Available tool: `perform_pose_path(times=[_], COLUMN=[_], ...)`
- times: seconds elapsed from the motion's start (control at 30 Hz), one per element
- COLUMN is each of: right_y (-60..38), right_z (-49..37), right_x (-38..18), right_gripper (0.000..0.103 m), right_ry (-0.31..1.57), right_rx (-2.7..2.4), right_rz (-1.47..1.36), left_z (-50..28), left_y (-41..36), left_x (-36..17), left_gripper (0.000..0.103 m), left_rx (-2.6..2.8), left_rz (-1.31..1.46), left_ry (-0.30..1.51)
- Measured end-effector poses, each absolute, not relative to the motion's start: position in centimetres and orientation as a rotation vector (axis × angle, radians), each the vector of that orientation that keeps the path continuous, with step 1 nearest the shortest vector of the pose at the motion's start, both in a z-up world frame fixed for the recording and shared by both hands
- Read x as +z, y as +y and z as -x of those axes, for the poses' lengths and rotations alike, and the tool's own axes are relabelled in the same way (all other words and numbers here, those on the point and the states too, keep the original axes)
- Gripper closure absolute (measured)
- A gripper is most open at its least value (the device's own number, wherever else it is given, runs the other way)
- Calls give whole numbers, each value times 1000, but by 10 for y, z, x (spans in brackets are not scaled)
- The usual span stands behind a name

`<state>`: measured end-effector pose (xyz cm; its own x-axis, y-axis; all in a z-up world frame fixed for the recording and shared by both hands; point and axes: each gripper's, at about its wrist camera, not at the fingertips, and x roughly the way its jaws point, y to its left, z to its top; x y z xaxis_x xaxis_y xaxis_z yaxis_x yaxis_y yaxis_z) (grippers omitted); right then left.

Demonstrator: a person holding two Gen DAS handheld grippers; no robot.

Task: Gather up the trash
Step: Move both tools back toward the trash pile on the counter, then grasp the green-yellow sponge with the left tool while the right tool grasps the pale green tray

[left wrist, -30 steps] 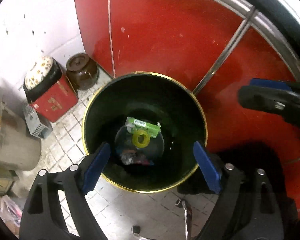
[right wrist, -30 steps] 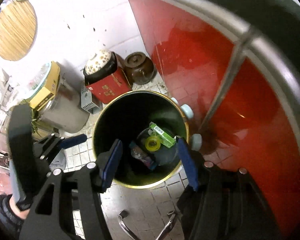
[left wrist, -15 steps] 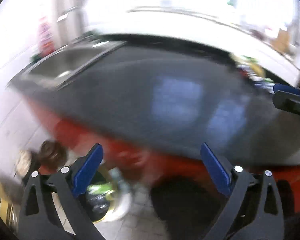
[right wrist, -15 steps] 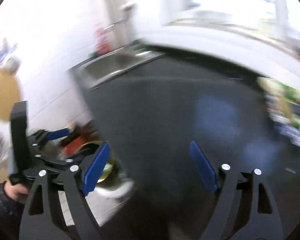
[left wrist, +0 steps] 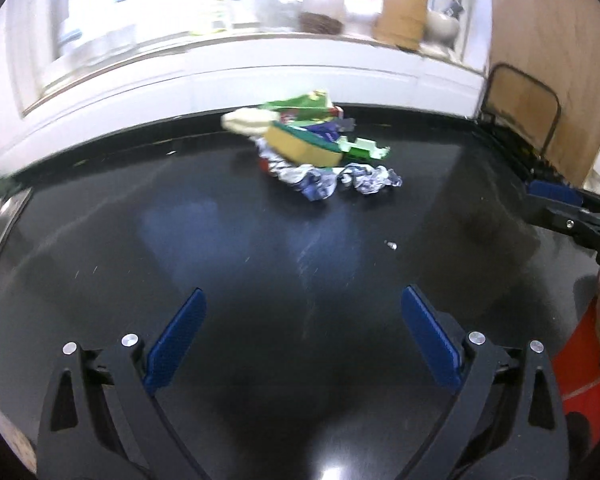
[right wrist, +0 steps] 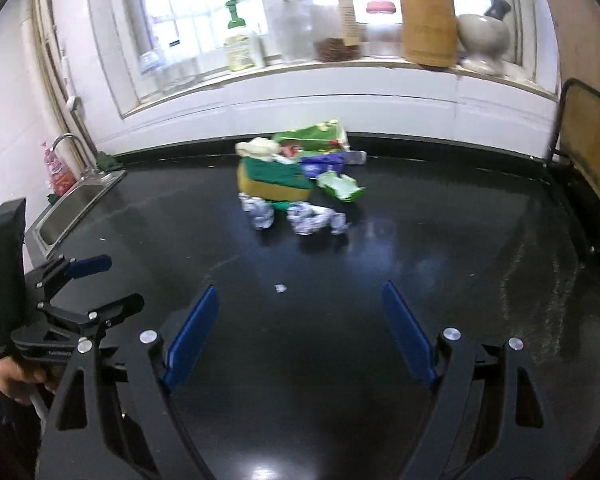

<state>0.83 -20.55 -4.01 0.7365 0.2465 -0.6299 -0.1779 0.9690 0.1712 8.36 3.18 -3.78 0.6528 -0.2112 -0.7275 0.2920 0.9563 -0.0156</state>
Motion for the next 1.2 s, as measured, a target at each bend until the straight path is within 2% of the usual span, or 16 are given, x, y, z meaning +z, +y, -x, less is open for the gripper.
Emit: perform_pose_path(times=[0.17, 0.47, 0.67, 0.8, 0.83, 0.87, 0.9, 0.93, 1.0, 1.07, 1.2], right_y=[-217, -202, -198, -193, -191, -189, -187, -187, -187, -187, -196], right_z=[-38, -164, -236, -261, -264, -266, -265, -265, -264, -255, -225], right_x=[-47, -78, -107, -122, -124, -126, -127, -126, -123, -116, -95], right_gripper=[23, 23, 23, 32, 38, 40, 49, 61, 68, 68, 68], right_ry=[736, 832, 900, 926, 931, 927, 914, 909, 906, 867, 813], right_rx=[250, 268, 265, 278, 285, 284, 284, 300, 298, 274, 227], right_rz=[-92, 19, 77, 103, 105, 119, 132, 125, 123, 141, 111], left_z=[-134, -266, -313, -319, -319, -318, -316, -314, -309, -302, -286], left_y=[19, 0, -18, -24, -26, -28, -30, -32, -35, -37, -36], left_x=[-37, -53, -73, -80, -80, -80, -81, -81, -80, -78, -64], left_gripper=[7, 7, 7, 7, 8, 15, 21, 35, 41, 45, 45], left_rx=[-358, -424, -476, -520, -532, -537, -552, -567, -576, -549, -513], left_rz=[-226, -343, -405, -421, -425, -433, -444, -450, -442, -452, -433], left_ry=[801, 809, 820, 797, 791, 786, 782, 779, 778, 767, 752])
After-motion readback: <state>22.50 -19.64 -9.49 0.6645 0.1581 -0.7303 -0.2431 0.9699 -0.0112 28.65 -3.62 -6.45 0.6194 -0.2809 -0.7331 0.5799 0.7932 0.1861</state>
